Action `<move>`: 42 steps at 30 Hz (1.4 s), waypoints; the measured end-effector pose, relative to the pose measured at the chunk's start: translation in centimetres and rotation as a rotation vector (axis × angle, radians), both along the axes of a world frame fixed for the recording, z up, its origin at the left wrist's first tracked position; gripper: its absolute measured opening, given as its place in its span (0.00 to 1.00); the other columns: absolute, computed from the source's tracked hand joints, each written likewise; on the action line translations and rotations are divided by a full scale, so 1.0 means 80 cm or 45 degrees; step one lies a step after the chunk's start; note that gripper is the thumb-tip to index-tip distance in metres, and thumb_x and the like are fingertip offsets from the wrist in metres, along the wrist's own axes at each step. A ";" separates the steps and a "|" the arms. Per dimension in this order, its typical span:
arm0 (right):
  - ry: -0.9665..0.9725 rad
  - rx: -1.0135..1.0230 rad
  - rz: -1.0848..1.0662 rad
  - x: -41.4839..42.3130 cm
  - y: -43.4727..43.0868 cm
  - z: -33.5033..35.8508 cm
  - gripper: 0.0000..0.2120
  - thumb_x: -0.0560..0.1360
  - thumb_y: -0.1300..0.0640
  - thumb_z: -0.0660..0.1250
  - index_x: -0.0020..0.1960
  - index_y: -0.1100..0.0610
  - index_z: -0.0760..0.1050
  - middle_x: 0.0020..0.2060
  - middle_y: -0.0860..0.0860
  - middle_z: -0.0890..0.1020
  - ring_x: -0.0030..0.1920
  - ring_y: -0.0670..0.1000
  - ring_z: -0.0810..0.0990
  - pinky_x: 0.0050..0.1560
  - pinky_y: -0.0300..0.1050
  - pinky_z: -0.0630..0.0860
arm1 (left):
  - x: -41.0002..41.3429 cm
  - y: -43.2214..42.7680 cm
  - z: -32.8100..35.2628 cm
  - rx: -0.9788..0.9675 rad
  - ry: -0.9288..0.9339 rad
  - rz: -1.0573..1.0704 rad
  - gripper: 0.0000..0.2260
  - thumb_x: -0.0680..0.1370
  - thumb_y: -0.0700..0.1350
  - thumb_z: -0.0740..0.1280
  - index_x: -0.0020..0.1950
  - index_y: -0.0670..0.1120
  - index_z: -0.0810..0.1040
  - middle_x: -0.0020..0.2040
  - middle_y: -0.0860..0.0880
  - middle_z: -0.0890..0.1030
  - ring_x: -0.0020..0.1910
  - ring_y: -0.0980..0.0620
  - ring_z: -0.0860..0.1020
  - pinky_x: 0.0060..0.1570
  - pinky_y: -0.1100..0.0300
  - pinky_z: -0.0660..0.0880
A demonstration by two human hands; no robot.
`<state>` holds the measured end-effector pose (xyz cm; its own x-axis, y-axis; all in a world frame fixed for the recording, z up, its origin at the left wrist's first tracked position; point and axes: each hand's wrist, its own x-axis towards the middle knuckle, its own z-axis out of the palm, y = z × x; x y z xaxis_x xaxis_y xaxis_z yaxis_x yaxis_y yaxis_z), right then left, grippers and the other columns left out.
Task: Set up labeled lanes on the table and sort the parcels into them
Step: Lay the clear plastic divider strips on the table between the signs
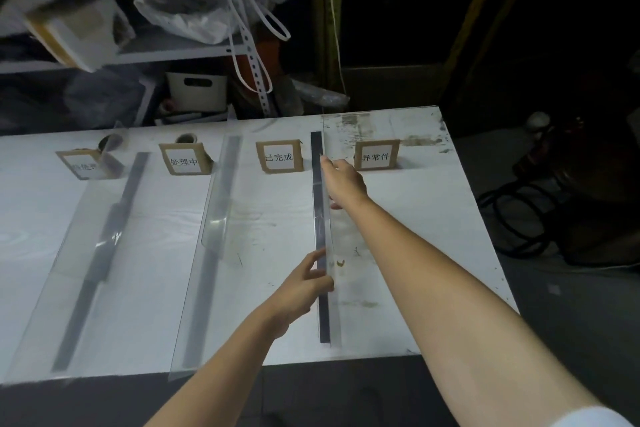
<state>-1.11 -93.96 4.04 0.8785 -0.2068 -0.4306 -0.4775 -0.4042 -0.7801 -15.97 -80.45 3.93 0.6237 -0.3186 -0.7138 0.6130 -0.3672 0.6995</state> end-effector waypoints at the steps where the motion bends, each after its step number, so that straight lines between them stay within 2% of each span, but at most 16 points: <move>1: -0.003 -0.024 0.007 -0.001 0.001 -0.003 0.25 0.81 0.37 0.52 0.67 0.53 0.72 0.52 0.53 0.79 0.47 0.53 0.78 0.50 0.54 0.82 | -0.002 0.000 -0.002 -0.003 -0.005 -0.005 0.28 0.77 0.48 0.67 0.74 0.64 0.61 0.60 0.59 0.76 0.59 0.55 0.75 0.64 0.47 0.68; 3: -0.018 -0.059 0.021 -0.004 0.003 -0.010 0.25 0.82 0.39 0.50 0.69 0.54 0.72 0.60 0.55 0.79 0.56 0.58 0.78 0.59 0.53 0.77 | -0.006 -0.003 -0.002 -0.005 -0.035 -0.020 0.33 0.75 0.51 0.69 0.76 0.65 0.58 0.64 0.56 0.75 0.63 0.52 0.75 0.60 0.50 0.72; 6: -0.021 -0.026 -0.003 -0.009 0.003 -0.020 0.25 0.84 0.44 0.47 0.72 0.54 0.71 0.67 0.57 0.76 0.65 0.61 0.74 0.63 0.51 0.69 | -0.009 -0.013 -0.006 0.001 -0.075 -0.044 0.37 0.77 0.47 0.71 0.77 0.68 0.54 0.70 0.52 0.69 0.68 0.47 0.73 0.60 0.50 0.74; 9: -0.036 0.041 -0.022 -0.017 0.006 -0.028 0.25 0.86 0.47 0.47 0.70 0.62 0.70 0.66 0.62 0.75 0.65 0.61 0.73 0.63 0.50 0.69 | -0.014 -0.019 -0.011 -0.032 -0.066 -0.065 0.36 0.79 0.44 0.68 0.76 0.70 0.53 0.74 0.50 0.68 0.68 0.46 0.73 0.54 0.54 0.77; 12: 0.009 0.110 -0.019 -0.024 0.013 -0.029 0.24 0.86 0.51 0.45 0.75 0.61 0.65 0.72 0.60 0.70 0.70 0.61 0.70 0.68 0.51 0.66 | -0.018 -0.023 -0.007 -0.050 -0.053 -0.019 0.31 0.81 0.51 0.65 0.77 0.70 0.53 0.75 0.49 0.68 0.68 0.48 0.72 0.45 0.60 0.76; 14: 0.026 0.153 -0.028 -0.027 0.015 -0.030 0.24 0.86 0.51 0.44 0.76 0.61 0.63 0.75 0.59 0.68 0.73 0.61 0.67 0.70 0.51 0.65 | -0.019 -0.025 -0.009 -0.058 -0.075 0.000 0.34 0.80 0.52 0.68 0.78 0.70 0.52 0.78 0.48 0.63 0.70 0.47 0.70 0.43 0.61 0.76; 17: -0.021 0.221 -0.078 -0.027 0.012 -0.034 0.25 0.86 0.48 0.47 0.74 0.63 0.65 0.72 0.61 0.71 0.71 0.60 0.69 0.67 0.47 0.66 | -0.020 -0.029 -0.009 -0.077 -0.072 0.014 0.36 0.81 0.42 0.67 0.79 0.67 0.52 0.78 0.45 0.63 0.65 0.49 0.72 0.45 0.59 0.80; 20: 0.020 0.244 -0.112 -0.029 0.008 -0.040 0.27 0.86 0.46 0.48 0.74 0.63 0.66 0.70 0.61 0.72 0.70 0.60 0.70 0.66 0.48 0.67 | -0.023 -0.026 -0.011 -0.094 -0.058 0.032 0.35 0.81 0.38 0.64 0.79 0.66 0.53 0.76 0.45 0.66 0.63 0.48 0.75 0.36 0.63 0.81; 23: 0.108 0.244 -0.088 -0.029 0.009 -0.040 0.26 0.86 0.48 0.44 0.79 0.60 0.58 0.76 0.60 0.65 0.75 0.61 0.65 0.73 0.52 0.62 | -0.026 -0.018 -0.012 -0.089 -0.051 0.040 0.35 0.81 0.39 0.65 0.78 0.67 0.54 0.75 0.45 0.67 0.66 0.44 0.75 0.40 0.59 0.82; 25: 0.151 0.266 -0.112 -0.031 0.011 -0.039 0.27 0.86 0.47 0.42 0.80 0.58 0.55 0.78 0.59 0.62 0.77 0.60 0.61 0.76 0.54 0.57 | -0.027 -0.013 -0.014 -0.090 -0.045 0.035 0.34 0.81 0.40 0.66 0.77 0.67 0.55 0.75 0.45 0.68 0.65 0.44 0.76 0.38 0.59 0.82; 30: 0.146 0.200 -0.041 -0.033 0.013 -0.036 0.25 0.87 0.51 0.41 0.81 0.59 0.51 0.79 0.60 0.59 0.78 0.61 0.59 0.77 0.55 0.56 | -0.030 -0.008 -0.016 -0.058 -0.048 0.036 0.36 0.79 0.41 0.68 0.77 0.68 0.57 0.73 0.46 0.70 0.62 0.48 0.77 0.40 0.58 0.82; 32: 0.149 0.224 -0.053 -0.032 0.013 -0.034 0.26 0.87 0.49 0.40 0.81 0.58 0.51 0.79 0.59 0.59 0.78 0.61 0.58 0.77 0.55 0.56 | -0.029 -0.011 -0.014 -0.028 -0.076 0.012 0.35 0.79 0.40 0.68 0.77 0.66 0.56 0.74 0.46 0.69 0.63 0.47 0.76 0.44 0.57 0.82; 36: 0.144 0.198 -0.071 -0.026 0.012 -0.028 0.29 0.86 0.44 0.43 0.79 0.60 0.58 0.76 0.60 0.65 0.75 0.61 0.65 0.72 0.54 0.62 | -0.024 -0.017 -0.008 0.047 -0.103 0.012 0.34 0.79 0.43 0.69 0.79 0.61 0.56 0.75 0.47 0.68 0.66 0.46 0.74 0.57 0.49 0.78; 40: 0.153 -0.056 0.061 -0.021 0.008 -0.016 0.30 0.83 0.39 0.48 0.78 0.58 0.59 0.72 0.59 0.70 0.70 0.62 0.70 0.65 0.55 0.68 | 0.000 -0.006 0.016 0.129 -0.137 0.001 0.30 0.80 0.46 0.68 0.79 0.56 0.59 0.74 0.46 0.69 0.63 0.47 0.74 0.52 0.56 0.74; 42: 0.125 -0.209 0.114 -0.013 0.007 -0.004 0.31 0.82 0.39 0.52 0.77 0.58 0.59 0.71 0.59 0.70 0.69 0.63 0.70 0.64 0.57 0.70 | 0.022 0.011 0.035 0.237 -0.216 -0.013 0.28 0.80 0.48 0.67 0.79 0.54 0.61 0.75 0.45 0.69 0.65 0.46 0.74 0.55 0.56 0.74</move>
<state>-2.18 -93.37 3.75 0.8521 -0.2040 -0.4819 -0.5042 -0.5666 -0.6517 -14.19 -79.54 6.75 0.7369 -0.1983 -0.6463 0.4884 -0.5048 0.7118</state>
